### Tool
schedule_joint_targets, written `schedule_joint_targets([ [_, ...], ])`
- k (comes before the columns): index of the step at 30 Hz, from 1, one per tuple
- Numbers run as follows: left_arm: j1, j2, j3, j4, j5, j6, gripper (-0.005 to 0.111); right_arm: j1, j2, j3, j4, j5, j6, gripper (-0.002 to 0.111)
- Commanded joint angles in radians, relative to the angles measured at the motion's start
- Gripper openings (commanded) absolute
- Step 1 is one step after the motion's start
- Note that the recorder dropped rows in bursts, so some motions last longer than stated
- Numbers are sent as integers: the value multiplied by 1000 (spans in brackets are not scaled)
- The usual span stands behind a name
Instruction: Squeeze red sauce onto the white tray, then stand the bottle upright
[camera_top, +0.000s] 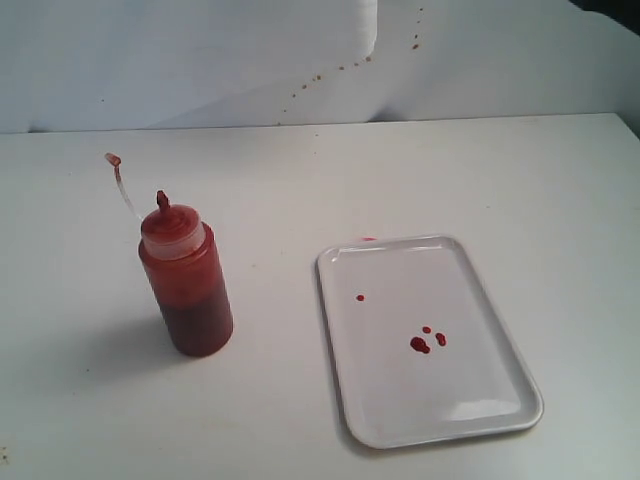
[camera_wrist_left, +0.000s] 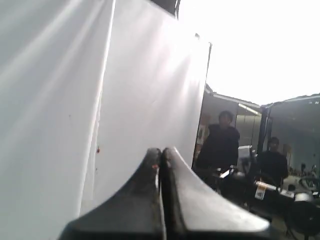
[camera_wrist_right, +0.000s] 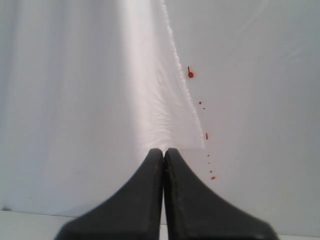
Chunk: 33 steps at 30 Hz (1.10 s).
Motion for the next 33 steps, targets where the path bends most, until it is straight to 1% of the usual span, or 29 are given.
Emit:
schedule_joint_targets([
  [1, 16, -5, -11, -27, -49, -61, 0, -7, -5, 4, 9, -2, -14, 0],
  [4, 16, 47, -9, -22, -88, -59, 0, -7, -5, 4, 9, 7, -14, 0],
  [6, 16, 58, -1, -60, -64, 18, 0, -7, -5, 4, 9, 12, -14, 0],
  [7, 16, 58, 29, -272, -50, 238, 0, -7, -5, 4, 9, 12, -14, 0],
  [8, 16, 58, 86, -525, -50, 542, 0, -7, -5, 4, 9, 12, -14, 0],
  [9, 16, 58, 132, -720, -48, 711, 0, -7, -5, 4, 9, 12, -14, 0],
  [10, 16, 58, 198, -964, -24, 944, 0, -7, -5, 4, 9, 12, -14, 0],
  [11, 16, 58, 254, -1084, 19, 1063, 0, -7, -5, 4, 9, 12, -14, 0],
  [12, 16, 58, 307, -1221, 106, 1215, 0, -7, -5, 4, 9, 12, -14, 0],
  [14, 16, 52, 366, -1394, 230, 1530, 0, -7, -5, 4, 9, 12, -14, 0],
  [16, 16, 27, 366, -1422, 312, 1667, 0, -7, -5, 4, 9, 12, -14, 0],
  [20, 16, -10, 366, -1422, 435, 1782, 0, -7, -5, 4, 9, 12, -14, 0],
  [25, 16, -32, 366, -1380, 629, 1800, 0, -7, -5, 4, 9, 12, -13, 0],
  [27, 16, -32, 366, -1359, 687, 1800, 0, -7, -5, 4, 9, 12, -13, 0],
  [33, 16, -32, 366, -1341, 690, 1806, 0, -7, -5, 4, 9, 12, -13, 0],
])
